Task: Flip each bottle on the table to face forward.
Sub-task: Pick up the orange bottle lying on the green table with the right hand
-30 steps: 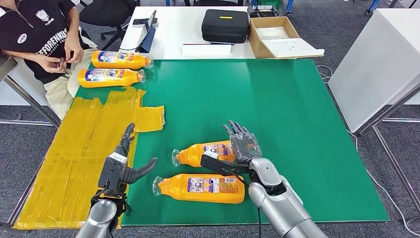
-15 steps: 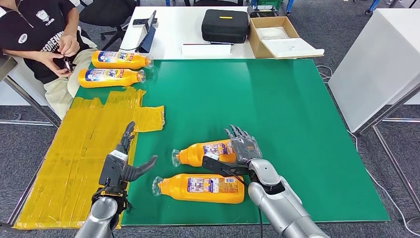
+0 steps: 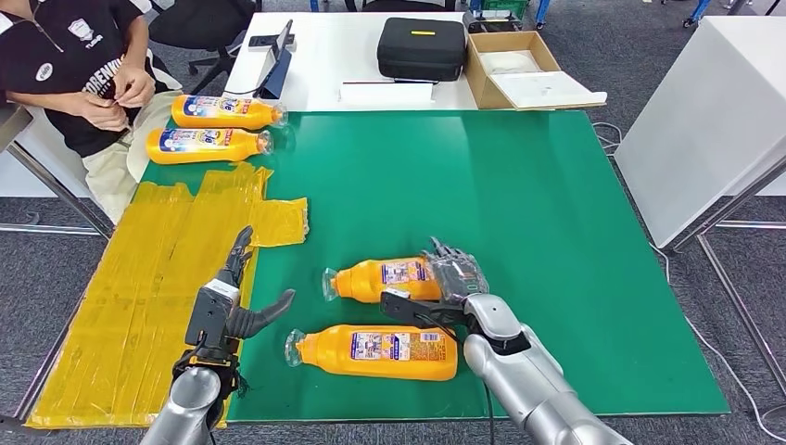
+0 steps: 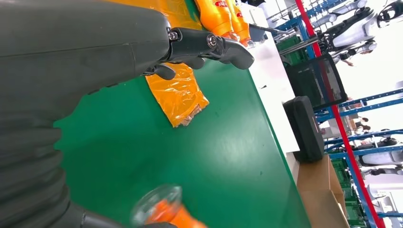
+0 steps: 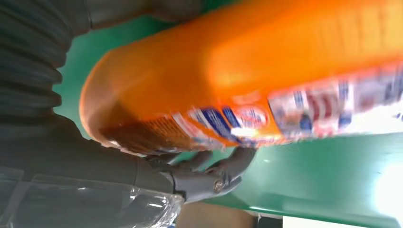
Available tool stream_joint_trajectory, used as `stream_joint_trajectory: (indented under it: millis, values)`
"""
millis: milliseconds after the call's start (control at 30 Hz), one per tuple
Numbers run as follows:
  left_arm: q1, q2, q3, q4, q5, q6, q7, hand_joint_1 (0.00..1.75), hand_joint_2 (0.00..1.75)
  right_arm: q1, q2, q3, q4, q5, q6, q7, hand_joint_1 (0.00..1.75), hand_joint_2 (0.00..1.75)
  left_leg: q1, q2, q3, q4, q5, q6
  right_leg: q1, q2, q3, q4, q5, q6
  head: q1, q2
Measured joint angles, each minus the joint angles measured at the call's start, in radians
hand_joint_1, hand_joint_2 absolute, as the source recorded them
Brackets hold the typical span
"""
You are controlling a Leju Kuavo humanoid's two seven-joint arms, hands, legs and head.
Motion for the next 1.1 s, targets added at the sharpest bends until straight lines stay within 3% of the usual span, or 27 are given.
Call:
stream_joint_trajectory:
  millis: [67, 233, 600, 867, 1100]
  values:
    - [0.0, -0.001, 0.0, 0.0, 0.0, 0.0, 0.001, 0.0, 1.75, -0.01, 0.004, 0.0, 0.021, 0.004, -0.003, 0.0, 1.31, 1.75, 0.0, 0.0, 0.0, 0.0, 0.0, 0.0, 0.0, 0.0, 0.0, 0.0, 0.0, 0.0, 0.0, 0.0]
    - [0.0, -0.003, -0.001, 0.0, 0.002, 0.0, 0.006, 0.0, 1.75, -0.038, 0.015, 0.002, 0.074, 0.025, 0.001, 0.001, 1.65, 1.75, 0.0, 0.0, 0.002, 0.0, 0.0, 0.0, 0.0, 0.0, 0.002, 0.0, 0.0, 0.0, 0.0, 0.0]
    - [-0.003, -0.005, -0.002, 0.001, 0.014, 0.002, 0.008, 0.0, 1.75, -0.084, 0.035, 0.008, 0.148, 0.03, 0.002, -0.013, 1.75, 1.75, 0.0, 0.001, 0.007, 0.0, 0.0, 0.0, 0.0, 0.0, 0.006, 0.0, 0.0, 0.0, 0.0, 0.0]
    - [0.005, -0.005, -0.001, 0.002, 0.021, 0.007, 0.008, 0.0, 1.75, -0.057, 0.046, 0.003, 0.125, -0.005, -0.196, -0.02, 1.75, 1.75, 0.0, 0.001, 0.004, 0.0, 0.001, 0.0, 0.0, 0.0, 0.005, 0.0, 0.0, 0.0, 0.0, 0.0]
    - [0.023, -0.007, -0.005, -0.022, 0.006, -0.011, -0.007, 0.0, 1.75, 0.055, 0.061, -0.084, -0.085, -0.256, -0.488, -0.23, 1.75, 1.75, 0.0, 0.0, 0.0, 0.0, 0.0, -0.001, 0.0, 0.0, 0.0, 0.0, 0.0, 0.0, 0.0, 0.0]
